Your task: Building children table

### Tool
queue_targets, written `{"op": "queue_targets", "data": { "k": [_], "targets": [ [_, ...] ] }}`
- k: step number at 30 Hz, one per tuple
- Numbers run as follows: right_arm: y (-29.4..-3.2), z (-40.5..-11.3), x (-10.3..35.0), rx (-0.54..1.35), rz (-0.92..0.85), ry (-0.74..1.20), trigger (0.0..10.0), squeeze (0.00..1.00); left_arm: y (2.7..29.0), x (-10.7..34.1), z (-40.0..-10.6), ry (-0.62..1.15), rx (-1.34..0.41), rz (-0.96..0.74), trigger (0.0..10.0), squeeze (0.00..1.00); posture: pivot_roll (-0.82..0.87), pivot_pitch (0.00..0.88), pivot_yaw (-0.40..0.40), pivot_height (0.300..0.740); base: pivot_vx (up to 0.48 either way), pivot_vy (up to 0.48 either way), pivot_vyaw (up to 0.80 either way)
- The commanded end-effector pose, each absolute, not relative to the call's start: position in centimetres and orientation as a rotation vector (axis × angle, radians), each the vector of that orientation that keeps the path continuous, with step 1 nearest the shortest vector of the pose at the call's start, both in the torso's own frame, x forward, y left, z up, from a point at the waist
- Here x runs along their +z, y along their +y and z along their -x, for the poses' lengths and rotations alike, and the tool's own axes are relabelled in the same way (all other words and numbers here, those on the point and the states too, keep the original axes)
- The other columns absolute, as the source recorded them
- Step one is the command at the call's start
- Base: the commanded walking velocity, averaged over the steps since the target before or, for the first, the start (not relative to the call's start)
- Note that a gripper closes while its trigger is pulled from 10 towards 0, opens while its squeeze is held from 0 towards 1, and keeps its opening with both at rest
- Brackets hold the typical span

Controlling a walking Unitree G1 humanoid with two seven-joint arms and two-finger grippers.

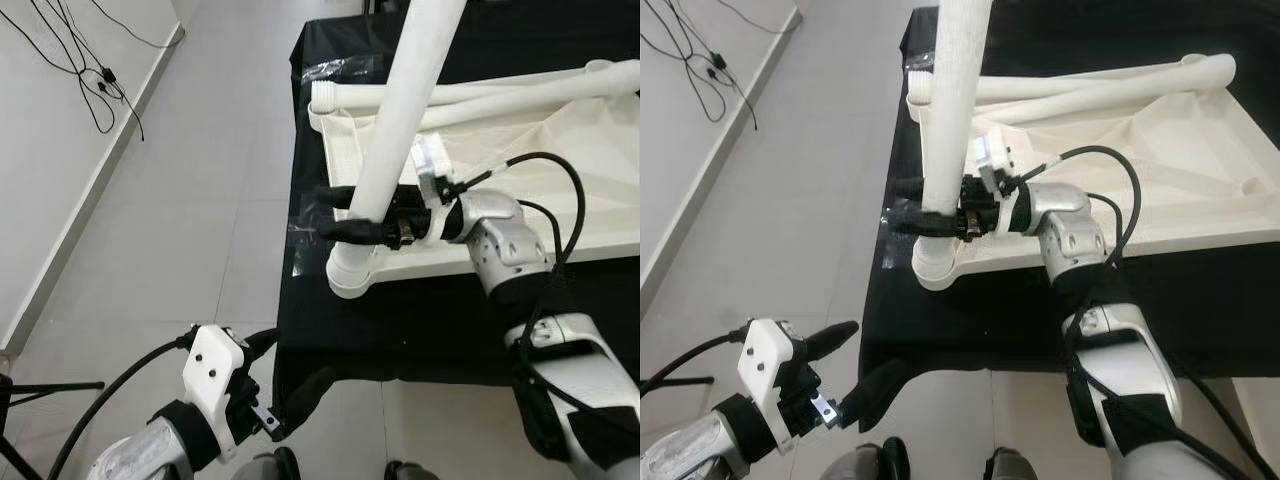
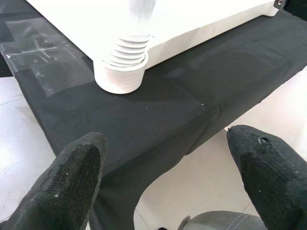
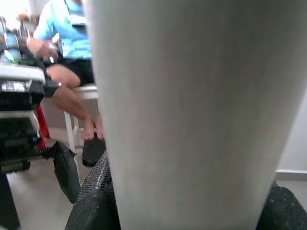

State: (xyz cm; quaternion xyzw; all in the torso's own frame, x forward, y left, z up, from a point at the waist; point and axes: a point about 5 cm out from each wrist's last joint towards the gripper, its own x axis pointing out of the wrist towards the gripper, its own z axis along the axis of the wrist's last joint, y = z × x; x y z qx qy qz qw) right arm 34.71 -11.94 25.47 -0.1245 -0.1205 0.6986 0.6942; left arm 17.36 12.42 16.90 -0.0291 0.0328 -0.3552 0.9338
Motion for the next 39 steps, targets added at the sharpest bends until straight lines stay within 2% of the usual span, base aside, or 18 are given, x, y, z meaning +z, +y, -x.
{"op": "queue_targets", "data": {
  "k": [1, 7, 15, 17, 22, 28, 39],
  "targets": [
    [-11.3, -34.4, 22.8, 1.588, 0.327, -0.142, 10.0, 0.00, 12.8, 16.4, -17.3, 0.108, -0.730, 0.049, 10.0, 0.00, 0.03, 0.294, 0.065, 0.740, 0.000, 0.000, 0.00],
    [-10.9, -33.7, 22.4, 1.672, 0.501, -0.100, 10.0, 0.00, 12.7, 16.4, -17.3, 0.107, -0.732, 0.052, 10.0, 0.00, 0.03, 0.294, 0.060, 0.740, 0.000, 0.000, 0.00],
    [-10.6, -33.3, 22.7, 1.714, 0.568, -0.053, 10.0, 0.00, 12.7, 16.5, -17.4, 0.104, -0.728, 0.054, 10.0, 0.00, 0.03, 0.295, 0.056, 0.740, 0.000, 0.000, 0.00],
    [-10.6, -33.5, 22.7, 1.696, 0.561, -0.014, 10.0, 0.00, 12.7, 16.5, -17.4, 0.104, -0.728, 0.055, 10.0, 0.00, 0.03, 0.295, 0.055, 0.740, 0.000, 0.000, 0.00],
    [-9.5, -35.0, 23.5, 1.554, 0.370, 0.054, 10.0, 0.00, 12.7, 16.5, -17.4, 0.103, -0.729, 0.056, 10.0, 0.00, 0.03, 0.297, 0.054, 0.740, 0.000, 0.000, 0.00],
    [-9.1, -35.6, 21.6, 1.439, 0.339, 0.155, 10.0, 0.00, 12.6, 16.5, -17.4, 0.103, -0.728, 0.056, 10.0, 0.00, 0.03, 0.299, 0.053, 0.740, 0.000, 0.000, 0.00],
    [-9.1, -35.6, 20.1, 1.337, 0.227, 0.189, 10.0, 0.00, 12.6, 16.5, -17.1, 0.108, -0.731, 0.057, 10.0, 0.00, 0.03, 0.300, 0.060, 0.740, 0.000, 0.000, 0.00]
  ]
}}
